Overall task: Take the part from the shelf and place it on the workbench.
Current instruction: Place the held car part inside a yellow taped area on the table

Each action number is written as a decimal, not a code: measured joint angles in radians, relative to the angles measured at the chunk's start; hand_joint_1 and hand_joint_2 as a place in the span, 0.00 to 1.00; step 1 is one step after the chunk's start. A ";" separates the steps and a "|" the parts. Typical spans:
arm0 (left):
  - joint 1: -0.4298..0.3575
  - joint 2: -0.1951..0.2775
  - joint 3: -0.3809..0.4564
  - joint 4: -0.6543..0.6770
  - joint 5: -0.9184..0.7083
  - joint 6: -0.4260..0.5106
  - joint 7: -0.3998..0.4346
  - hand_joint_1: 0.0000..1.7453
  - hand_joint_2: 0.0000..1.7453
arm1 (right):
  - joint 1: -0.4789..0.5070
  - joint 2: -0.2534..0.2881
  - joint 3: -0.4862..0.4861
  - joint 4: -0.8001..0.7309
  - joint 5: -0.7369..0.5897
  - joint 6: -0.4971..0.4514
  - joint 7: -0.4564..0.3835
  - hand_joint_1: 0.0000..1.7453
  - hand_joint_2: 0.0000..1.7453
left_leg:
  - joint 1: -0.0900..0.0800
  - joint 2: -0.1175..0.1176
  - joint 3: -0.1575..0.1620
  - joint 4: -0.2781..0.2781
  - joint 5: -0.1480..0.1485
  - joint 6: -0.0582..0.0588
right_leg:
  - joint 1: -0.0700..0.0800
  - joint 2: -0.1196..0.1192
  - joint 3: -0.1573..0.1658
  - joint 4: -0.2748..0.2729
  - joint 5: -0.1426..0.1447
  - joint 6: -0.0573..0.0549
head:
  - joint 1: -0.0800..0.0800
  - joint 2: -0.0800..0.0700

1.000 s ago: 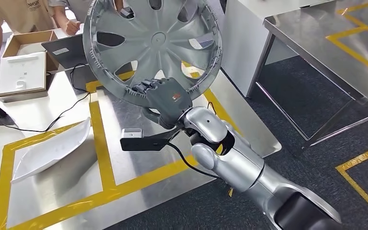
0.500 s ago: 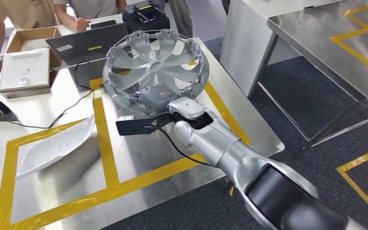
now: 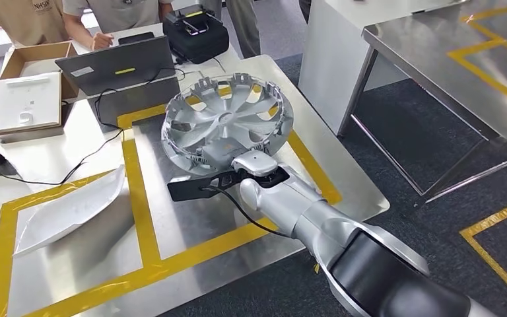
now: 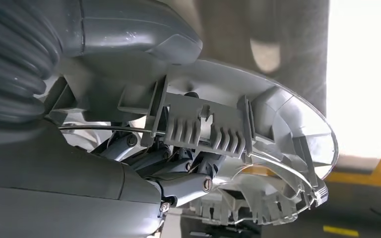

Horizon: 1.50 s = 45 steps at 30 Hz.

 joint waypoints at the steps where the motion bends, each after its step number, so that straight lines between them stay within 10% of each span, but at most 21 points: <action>1: 0.001 -0.001 -0.001 0.000 0.000 0.004 -0.002 0.00 1.00 | 0.001 -0.001 0.003 0.007 0.003 0.004 -0.005 1.00 1.00 | -0.001 0.000 -0.001 -0.002 0.000 0.010 | 0.000 0.001 -0.001 0.000 0.001 0.004 | 0.000 0.000; 4: 0.004 -0.002 -0.004 0.000 -0.001 0.012 -0.009 0.00 1.00 | 0.010 -0.003 0.017 0.022 0.009 0.015 -0.027 1.00 1.00 | 0.001 0.001 -0.001 -0.003 0.003 0.033 | -0.003 -0.002 -0.019 0.036 -0.025 0.019 | 0.002 0.000; 9: 0.006 -0.002 -0.004 0.000 -0.001 0.017 -0.015 0.00 1.00 | 0.049 -0.012 0.039 0.029 0.004 0.020 -0.058 1.00 1.00 | -0.004 0.002 -0.001 -0.003 0.001 0.047 | -0.003 -0.003 -0.139 0.277 -0.113 0.025 | 0.002 0.000; 13: 0.007 -0.004 -0.004 0.000 -0.002 0.017 -0.016 0.00 1.00 | 0.057 -0.014 0.049 0.030 0.001 0.021 -0.064 1.00 1.00 | -0.011 0.001 0.000 -0.002 0.000 0.045 | 0.008 -0.005 -0.040 0.064 -0.009 -0.003 | 0.002 0.000; 17: 0.007 -0.006 -0.004 0.000 -0.002 0.023 -0.017 0.00 1.00 | 0.061 -0.014 0.055 0.028 -0.002 0.023 -0.079 1.00 1.00 | -0.012 0.003 0.001 -0.007 0.001 0.024 | 0.014 -0.006 -0.005 -0.005 0.007 -0.015 | 0.001 0.000; 21: 0.009 -0.008 -0.004 0.000 -0.003 0.031 -0.018 0.00 1.00 | 0.072 -0.013 0.077 0.010 -0.007 0.025 -0.084 0.00 0.00 | -0.008 0.004 -0.045 0.099 -0.064 0.002 | 0.001 -0.007 0.009 -0.025 0.017 -0.031 | -0.003 0.000; 23: 0.010 -0.008 -0.004 0.000 -0.003 0.034 -0.011 0.00 1.00 | 0.081 -0.013 0.092 0.002 -0.009 0.025 -0.086 0.00 0.00 | -0.004 0.004 -0.098 0.212 -0.110 -0.007 | 0.000 -0.007 0.009 -0.024 0.016 -0.034 | -0.004 0.000; 25: 0.012 -0.007 -0.004 0.001 -0.002 0.034 -0.001 0.00 0.50 | 0.089 -0.012 0.104 -0.006 -0.011 0.026 -0.087 0.00 0.00 | 0.001 0.004 -0.105 0.225 -0.094 -0.016 | -0.003 -0.006 0.009 -0.020 0.014 -0.031 | -0.004 0.000; 27: 0.014 -0.006 -0.004 0.001 -0.001 0.033 0.007 0.00 0.00 | 0.091 -0.011 0.112 -0.015 -0.012 0.026 -0.087 0.00 0.00 | 0.007 0.006 -0.049 0.114 -0.036 -0.023 | -0.008 -0.006 0.009 -0.011 0.007 -0.021 | -0.004 0.000; 30: 0.013 -0.007 -0.004 0.002 -0.001 0.027 0.015 0.00 0.00 | 0.089 -0.007 0.121 -0.025 -0.014 0.026 -0.087 0.00 0.00 | 0.007 0.001 0.015 0.001 -0.012 -0.009 | -0.004 -0.005 0.006 0.003 -0.002 -0.001 | -0.005 0.000; 34: 0.014 -0.006 -0.003 0.002 0.000 0.024 0.020 0.00 0.00 | 0.086 -0.005 0.125 -0.031 -0.014 0.026 -0.087 0.00 0.00 | 0.006 -0.001 0.015 0.000 -0.009 0.026 | -0.006 -0.004 -0.002 0.021 -0.015 0.018 | -0.004 0.000; 39: 0.016 -0.005 -0.003 0.003 0.000 0.024 0.021 0.00 0.00 | 0.090 -0.006 0.129 -0.034 -0.014 0.027 -0.087 0.00 0.00 | 0.003 0.003 0.012 -0.001 -0.006 0.042 | -0.007 -0.005 -0.122 0.282 -0.132 0.027 | -0.003 0.000; 45: 0.016 -0.006 -0.003 0.003 0.001 0.024 0.022 0.00 0.00 | 0.082 -0.006 0.134 -0.034 -0.031 0.025 -0.081 0.00 0.00 | -0.003 0.002 0.012 -0.001 -0.003 0.030 | 0.005 -0.006 0.016 0.013 -0.018 -0.003 | -0.003 0.000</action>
